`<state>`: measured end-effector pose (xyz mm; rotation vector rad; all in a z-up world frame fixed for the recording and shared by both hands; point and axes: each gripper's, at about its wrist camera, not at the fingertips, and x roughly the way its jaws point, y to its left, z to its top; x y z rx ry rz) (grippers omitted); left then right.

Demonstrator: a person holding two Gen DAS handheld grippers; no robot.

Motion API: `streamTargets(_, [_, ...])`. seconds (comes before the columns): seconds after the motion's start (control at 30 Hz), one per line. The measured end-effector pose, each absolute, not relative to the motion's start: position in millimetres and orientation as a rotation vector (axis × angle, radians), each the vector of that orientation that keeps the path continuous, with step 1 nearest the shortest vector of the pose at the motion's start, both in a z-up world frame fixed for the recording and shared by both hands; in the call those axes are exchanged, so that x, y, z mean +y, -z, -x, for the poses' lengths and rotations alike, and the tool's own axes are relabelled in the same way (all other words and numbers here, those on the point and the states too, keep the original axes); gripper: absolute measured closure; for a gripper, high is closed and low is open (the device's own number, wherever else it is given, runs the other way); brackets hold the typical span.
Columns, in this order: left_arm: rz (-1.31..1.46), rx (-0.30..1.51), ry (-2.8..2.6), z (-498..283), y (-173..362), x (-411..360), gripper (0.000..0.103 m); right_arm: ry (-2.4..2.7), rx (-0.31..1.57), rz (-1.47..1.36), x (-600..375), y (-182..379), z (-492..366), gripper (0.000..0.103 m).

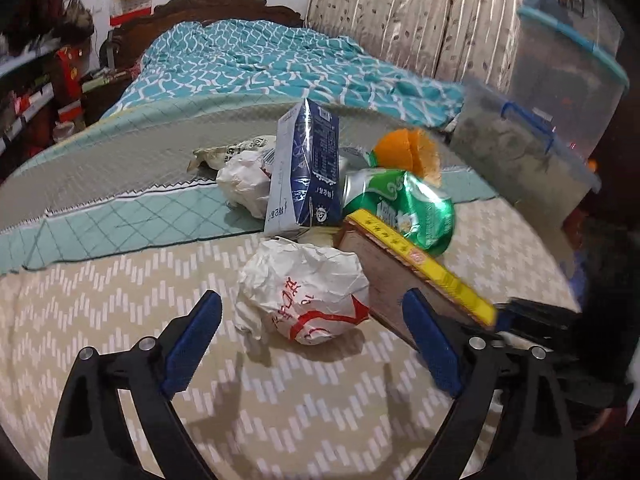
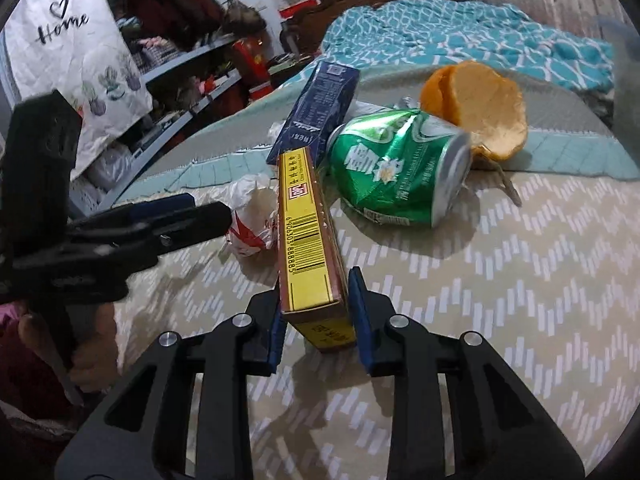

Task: Collect trash
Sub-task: 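Grasp the crumpled white bag with the left tool, carry both items into the bin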

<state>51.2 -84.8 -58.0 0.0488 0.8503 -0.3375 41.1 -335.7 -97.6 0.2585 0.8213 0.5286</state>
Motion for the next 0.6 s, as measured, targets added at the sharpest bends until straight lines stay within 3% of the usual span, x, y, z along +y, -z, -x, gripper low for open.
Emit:
streamTargets(0.03, [-0.082,0.866,0.309,-55,63,-88,0.017,-0.537,0.815,-0.282,-342,96,-37,0.075])
streamTargets(0.07, [-0.101,0.885,0.292,-59,67,-90,0.03,-0.553,0.806,-0.308,-350,95,-30,0.076])
streamTargets(0.17, [-0.047,0.941,0.333,-68,78,-89,0.05,-0.591,0.778,-0.385,-374,95,-7,0.077])
streamTargets(0.27, [-0.055,0.911,0.355,-60,69,-95,0.063,-0.578,0.758,-0.442,-401,99,14,0.078])
streamTargets(0.6, [-0.151,0.946,0.703,-46,68,-221,0.067,-0.239,0.624,-0.685,-534,115,49,0.078])
